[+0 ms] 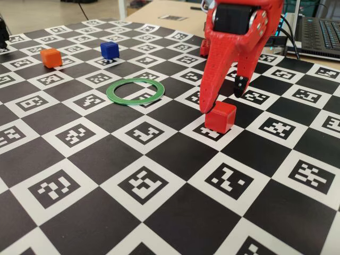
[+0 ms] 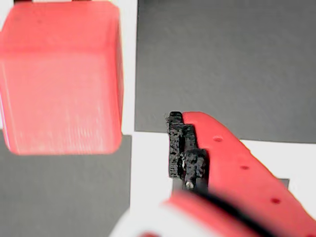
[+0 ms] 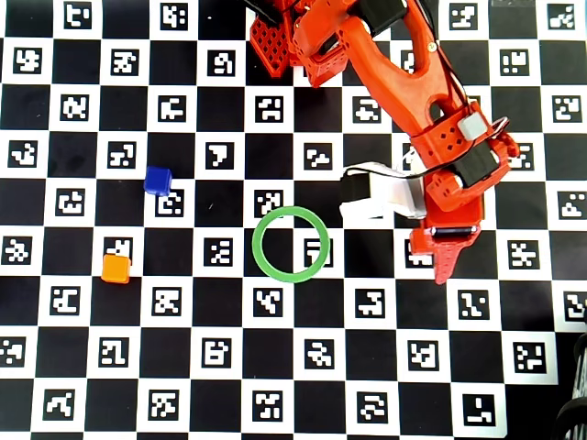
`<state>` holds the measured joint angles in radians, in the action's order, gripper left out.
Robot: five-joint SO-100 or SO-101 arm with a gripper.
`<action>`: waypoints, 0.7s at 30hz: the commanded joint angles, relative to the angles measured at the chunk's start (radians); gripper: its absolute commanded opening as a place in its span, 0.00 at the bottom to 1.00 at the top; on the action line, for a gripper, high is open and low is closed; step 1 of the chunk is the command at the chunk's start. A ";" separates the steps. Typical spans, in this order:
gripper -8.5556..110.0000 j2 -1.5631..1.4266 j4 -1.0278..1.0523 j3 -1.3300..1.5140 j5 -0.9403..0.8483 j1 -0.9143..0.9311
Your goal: Grab the red cube then put it in the green circle then put the blue cube on top and finally the orange cube on top
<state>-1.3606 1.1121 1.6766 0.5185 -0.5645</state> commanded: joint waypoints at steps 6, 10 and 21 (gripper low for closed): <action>0.47 0.009 -0.067 0.000 -0.006 0.015; 0.47 0.021 -0.078 -0.008 -0.009 0.020; 0.47 0.041 -0.097 -0.008 -0.017 0.034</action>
<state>-1.2947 1.0293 1.6920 0.5093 -0.5400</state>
